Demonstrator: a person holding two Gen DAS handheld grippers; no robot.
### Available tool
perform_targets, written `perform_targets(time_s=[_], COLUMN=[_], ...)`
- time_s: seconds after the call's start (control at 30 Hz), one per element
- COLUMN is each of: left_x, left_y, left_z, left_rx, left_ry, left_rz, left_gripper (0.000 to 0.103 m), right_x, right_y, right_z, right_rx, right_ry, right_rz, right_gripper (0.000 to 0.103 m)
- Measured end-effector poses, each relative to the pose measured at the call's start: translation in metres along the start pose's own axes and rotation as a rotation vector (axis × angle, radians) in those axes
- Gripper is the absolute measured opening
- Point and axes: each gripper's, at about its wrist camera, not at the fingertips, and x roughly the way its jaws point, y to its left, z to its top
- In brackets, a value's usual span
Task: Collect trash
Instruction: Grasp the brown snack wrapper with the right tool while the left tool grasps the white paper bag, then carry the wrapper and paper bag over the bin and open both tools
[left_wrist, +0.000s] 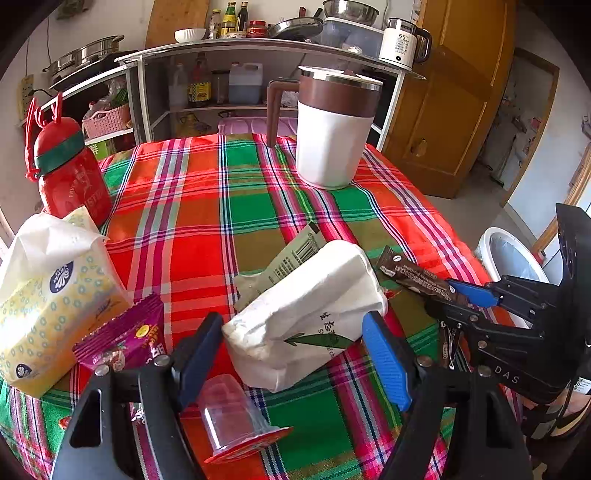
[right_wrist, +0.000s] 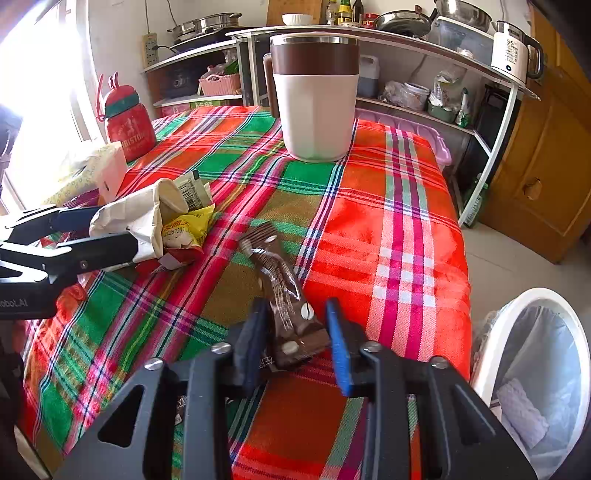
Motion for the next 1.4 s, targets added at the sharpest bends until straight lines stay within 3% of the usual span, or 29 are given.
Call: perform_targets(time_s=[0.13,0.37,0.53,1.4], left_x=[0.003,-0.001,-0.003,-0.047], left_y=[-0.004,-0.012,-0.017,-0.033], left_z=[-0.002,-0.005,-0.007,-0.025], left_rx=[0.009,0.026,0.015,-0.061], left_ry=[0.011,0.005,0.002,-0.092], left_rz=[-0.001,-0.026,-0.053,-0.108], left_gripper=[0.077,0.050,0.038,0.037], right_x=[-0.001,-0.006,-0.012,-0.063], right_y=[-0.001,-0.007,-0.012,-0.031], right_z=[-0.002,-0.004,-0.007,-0.033], right_rx=[0.008,0.036,0.064,0.187], right_ry=[-0.005,-0.022,-0.037,-0.158], right_rz=[0.006,0.016,0.023,0.056], right_gripper=[0.028,0.027,0.027,0.027])
